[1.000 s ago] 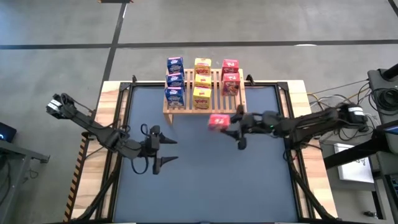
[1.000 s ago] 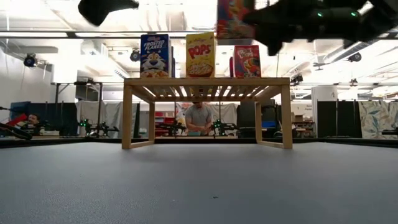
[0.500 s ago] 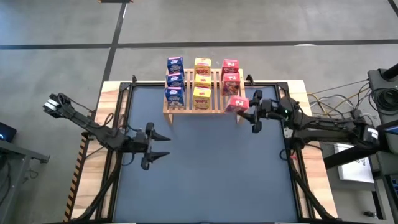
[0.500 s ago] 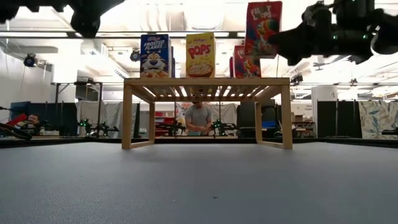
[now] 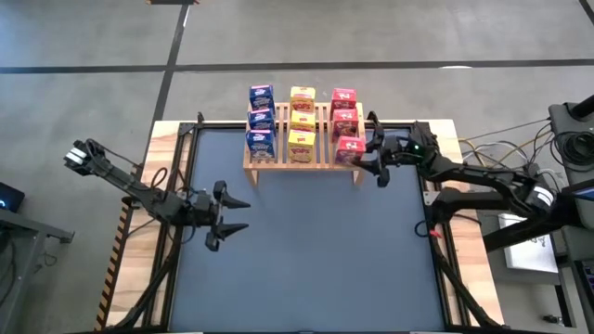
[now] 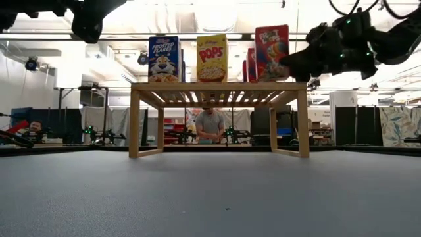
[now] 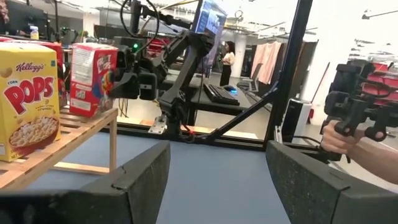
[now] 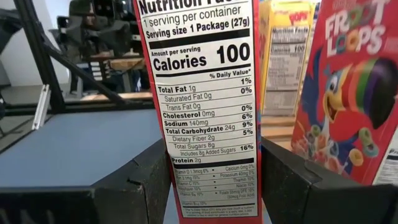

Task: Stack cereal on shelf
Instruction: Put the red cereal box on the shelf aligned with the other red cereal boxes

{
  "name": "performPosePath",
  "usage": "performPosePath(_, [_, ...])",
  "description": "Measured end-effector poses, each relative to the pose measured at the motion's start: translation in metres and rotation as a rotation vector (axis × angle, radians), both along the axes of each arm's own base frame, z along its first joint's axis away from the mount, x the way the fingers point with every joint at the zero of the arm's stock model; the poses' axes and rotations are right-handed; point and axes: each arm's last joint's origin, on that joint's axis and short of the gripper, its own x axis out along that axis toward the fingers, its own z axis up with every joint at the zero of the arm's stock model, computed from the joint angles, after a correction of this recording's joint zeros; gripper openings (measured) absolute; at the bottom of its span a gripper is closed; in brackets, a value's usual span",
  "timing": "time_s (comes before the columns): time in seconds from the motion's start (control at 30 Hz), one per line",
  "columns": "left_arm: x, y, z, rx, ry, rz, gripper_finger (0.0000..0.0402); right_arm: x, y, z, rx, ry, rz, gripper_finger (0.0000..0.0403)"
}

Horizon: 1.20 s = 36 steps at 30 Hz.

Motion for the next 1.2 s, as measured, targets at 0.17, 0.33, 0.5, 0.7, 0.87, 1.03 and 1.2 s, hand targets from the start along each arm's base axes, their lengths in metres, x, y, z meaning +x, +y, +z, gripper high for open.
performPosePath(0.17, [0.001, -0.001, -0.002, 0.004, 0.011, 0.0, 0.0248, 0.008, -0.007, -0.007, -0.001, 0.034, 0.001, 0.0192])
performPosePath(0.33, [0.003, -0.001, -0.004, 0.005, 0.02, 0.001, 0.0248, 0.014, -0.013, -0.007, 0.006, 0.045, 0.002, 0.0192])
performPosePath(0.5, [0.004, -0.002, -0.005, 0.003, 0.027, 0.0, 0.0248, 0.018, -0.016, -0.009, 0.018, 0.054, 0.002, 0.0192])
performPosePath(0.7, [0.004, -0.002, -0.005, 0.001, 0.029, 0.0, 0.0248, 0.018, -0.016, -0.009, 0.025, 0.058, -0.004, 0.0192])
performPosePath(0.87, [0.004, -0.002, -0.005, 0.0, 0.027, 0.0, 0.0248, 0.017, -0.016, -0.01, 0.043, 0.064, -0.011, 0.0205])
performPosePath(1.03, [0.004, -0.002, -0.005, 0.0, 0.027, 0.0, 0.0248, 0.017, -0.015, -0.01, 0.052, 0.068, -0.014, 0.0243])
performPosePath(1.2, [0.004, -0.002, -0.005, -0.004, 0.027, -0.001, 0.0248, 0.017, -0.015, -0.01, 0.053, 0.068, -0.012, 0.0278])
